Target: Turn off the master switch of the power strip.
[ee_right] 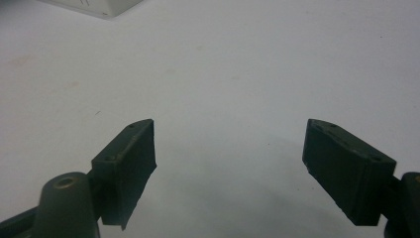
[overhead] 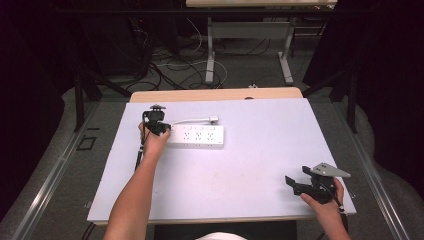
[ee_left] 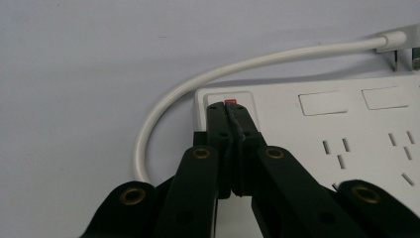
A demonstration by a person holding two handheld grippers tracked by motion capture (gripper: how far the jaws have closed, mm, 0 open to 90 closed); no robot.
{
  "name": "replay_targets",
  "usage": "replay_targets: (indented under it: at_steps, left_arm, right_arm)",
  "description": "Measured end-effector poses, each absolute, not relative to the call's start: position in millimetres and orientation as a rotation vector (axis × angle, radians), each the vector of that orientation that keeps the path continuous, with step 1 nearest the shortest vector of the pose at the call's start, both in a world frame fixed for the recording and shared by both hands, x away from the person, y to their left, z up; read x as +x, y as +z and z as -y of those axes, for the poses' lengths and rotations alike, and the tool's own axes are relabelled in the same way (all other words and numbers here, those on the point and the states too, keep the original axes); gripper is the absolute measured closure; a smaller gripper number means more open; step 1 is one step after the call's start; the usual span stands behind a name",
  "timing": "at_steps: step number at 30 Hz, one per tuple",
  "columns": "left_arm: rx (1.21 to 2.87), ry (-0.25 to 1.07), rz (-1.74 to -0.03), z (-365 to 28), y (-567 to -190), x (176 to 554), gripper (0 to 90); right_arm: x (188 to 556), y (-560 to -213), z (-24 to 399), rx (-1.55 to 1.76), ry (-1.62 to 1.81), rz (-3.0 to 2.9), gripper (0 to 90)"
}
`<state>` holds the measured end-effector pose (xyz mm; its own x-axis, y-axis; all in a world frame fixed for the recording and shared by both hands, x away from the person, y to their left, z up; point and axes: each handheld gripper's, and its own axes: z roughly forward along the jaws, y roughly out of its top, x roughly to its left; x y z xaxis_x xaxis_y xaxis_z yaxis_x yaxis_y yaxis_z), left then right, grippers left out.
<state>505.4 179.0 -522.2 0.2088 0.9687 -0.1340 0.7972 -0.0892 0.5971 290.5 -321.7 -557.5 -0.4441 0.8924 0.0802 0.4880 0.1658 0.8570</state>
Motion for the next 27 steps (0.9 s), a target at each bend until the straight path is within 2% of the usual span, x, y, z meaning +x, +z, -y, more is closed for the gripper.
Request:
replay_targets:
  at_steps: [27]
  left_arm:
    - [2.009, 0.403, -1.627, -170.2, -519.9, 515.2, 90.0]
  right_arm:
    - [290.2, -557.5, 322.2, 1.297, 1.205, -2.026, 20.2]
